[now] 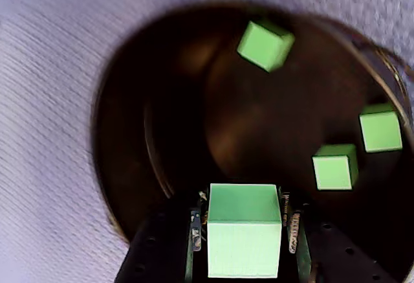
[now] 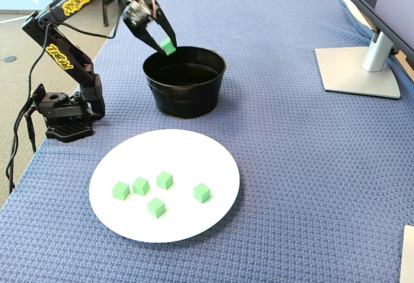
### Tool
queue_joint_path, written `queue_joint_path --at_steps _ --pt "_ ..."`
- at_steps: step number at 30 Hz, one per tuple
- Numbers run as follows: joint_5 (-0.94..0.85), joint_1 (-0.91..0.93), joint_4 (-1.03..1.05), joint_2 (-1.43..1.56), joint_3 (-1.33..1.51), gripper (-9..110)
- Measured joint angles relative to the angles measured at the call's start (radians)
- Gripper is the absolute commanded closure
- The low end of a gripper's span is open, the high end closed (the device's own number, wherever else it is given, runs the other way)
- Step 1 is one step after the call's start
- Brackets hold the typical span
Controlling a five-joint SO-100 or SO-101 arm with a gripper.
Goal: Pick up the green cubes from the white plate and place them in the black recipient
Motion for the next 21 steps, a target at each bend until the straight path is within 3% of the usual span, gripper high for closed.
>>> queue_joint_path --at_steps 5,7,9,15,21 --pt "0.035 -0.058 -0.12 -0.097 0.066 98" --pt "0.043 -0.064 -0.135 -0.117 0.066 70" --pt "0.034 -0.064 -0.133 -0.126 0.066 65" --pt "0.02 -0.012 -0.106 -0.126 0.029 70" --pt "0.018 0.241 -0.043 -0.123 -0.133 78"
